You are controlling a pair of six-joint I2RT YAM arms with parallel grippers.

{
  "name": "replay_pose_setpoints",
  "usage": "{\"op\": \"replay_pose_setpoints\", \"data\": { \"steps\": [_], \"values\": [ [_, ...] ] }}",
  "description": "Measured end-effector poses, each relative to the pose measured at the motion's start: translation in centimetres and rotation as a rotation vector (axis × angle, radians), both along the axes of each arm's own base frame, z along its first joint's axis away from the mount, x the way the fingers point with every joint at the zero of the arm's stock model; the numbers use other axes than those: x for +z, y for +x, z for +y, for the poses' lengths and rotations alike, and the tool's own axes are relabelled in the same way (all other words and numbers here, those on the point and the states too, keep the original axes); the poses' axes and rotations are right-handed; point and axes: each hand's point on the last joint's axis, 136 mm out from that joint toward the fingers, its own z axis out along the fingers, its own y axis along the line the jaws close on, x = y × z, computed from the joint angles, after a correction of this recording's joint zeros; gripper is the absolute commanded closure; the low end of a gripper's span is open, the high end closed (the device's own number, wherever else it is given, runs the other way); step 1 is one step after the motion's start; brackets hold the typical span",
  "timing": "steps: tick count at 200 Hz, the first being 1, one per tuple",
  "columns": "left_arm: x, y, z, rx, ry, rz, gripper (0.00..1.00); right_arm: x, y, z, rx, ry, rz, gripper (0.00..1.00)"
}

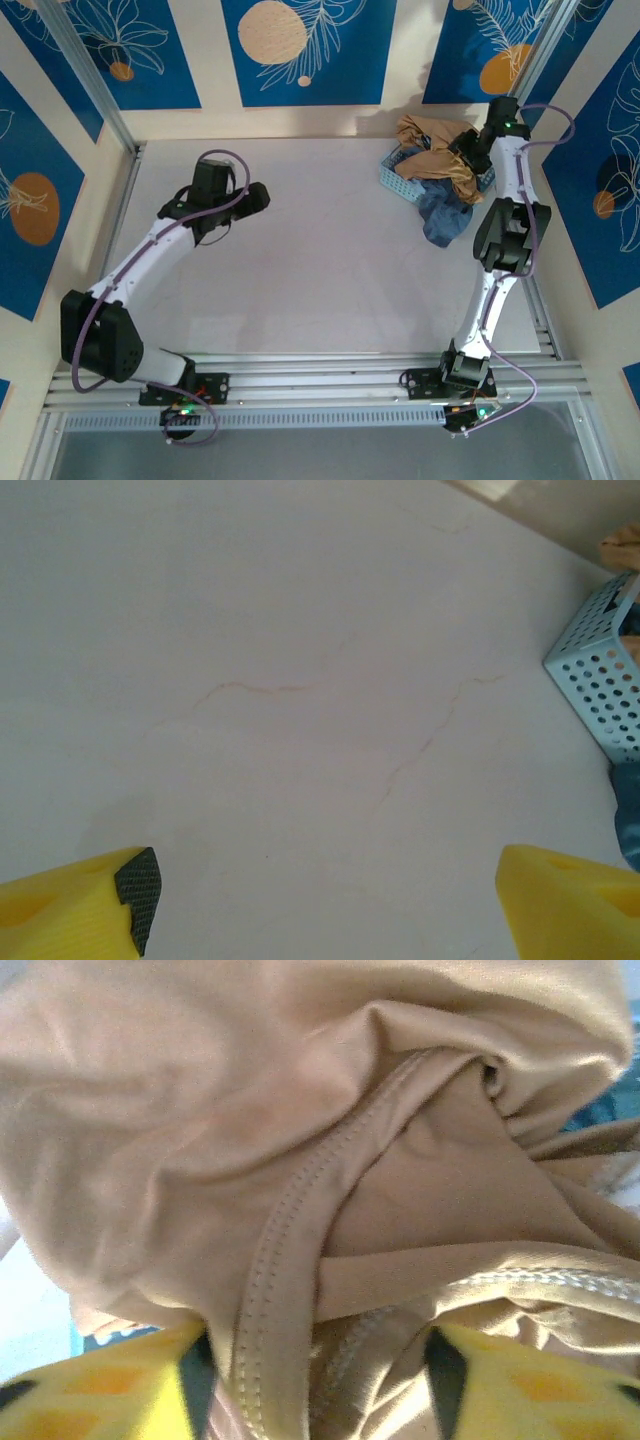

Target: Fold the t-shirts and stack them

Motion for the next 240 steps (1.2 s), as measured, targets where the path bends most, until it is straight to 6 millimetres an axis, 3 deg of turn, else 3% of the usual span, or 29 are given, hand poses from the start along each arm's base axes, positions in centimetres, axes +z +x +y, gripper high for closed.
{"op": "replay_pose_setpoints", "data": {
  "steps": [10,40,58,73,87,116,129,147,170,184,201,223,240],
  "values": [
    [-0.3,-0.2,0.0,0.001,0.003,0.014,0.16,0.0,0.0,0.1,0.004,-0.001,-0.001,1.0],
    [-0.4,-0.6,0.1,0.0,0.007,0.027,0.19,1.1,0.3,0.7,0.018,-0.062,-0.038,1.0],
    [-0.3,-0.8,0.2,-0.001,0.008,0.028,0.2,3.8,-0.4,2.7,0.046,-0.129,-0.092,1.0],
    [-0.2,-1.0,0.2,-0.001,0.008,0.027,0.2,8.7,-0.6,5.3,0.088,-0.184,-0.203,1.0],
    [-0.2,-1.0,0.1,-0.003,0.009,0.029,0.21,14.7,-1.2,8.7,0.142,-0.218,-0.357,1.0],
    [-0.3,-1.3,0.2,-0.002,0.019,0.041,0.22,28.0,-4.4,15.7,0.266,-0.196,-0.69,1.0],
    [-0.2,-1.2,0.3,0.001,0.026,0.038,0.22,33.0,-6.0,18.0,0.316,-0.161,-0.819,1.0],
    [0.4,-1.0,0.6,0.014,0.042,0.027,0.21,38.3,-8.4,21.3,0.399,-0.089,-0.962,1.0],
    [0.8,-0.8,1.3,0.043,0.073,0.013,0.18,43.3,-11.5,26.7,0.519,0.016,-1.101,1.0],
    [1.0,-0.9,1.9,0.063,0.093,0.01,0.15,45.0,-13.4,30.4,0.601,0.096,-1.152,1.0],
    [1.6,-1.3,2.6,0.088,0.111,-0.002,0.12,45.6,-15.1,34.1,0.684,0.189,-1.167,1.0],
    [3.3,-2.0,3.5,0.119,0.119,-0.043,0.07,44.3,-15.9,37.8,0.757,0.284,-1.12,1.0],
    [4.8,-2.5,4.1,0.149,0.106,-0.08,0.05,42.1,-15.4,39.7,0.788,0.336,-1.042,1.0]
  ]
}}
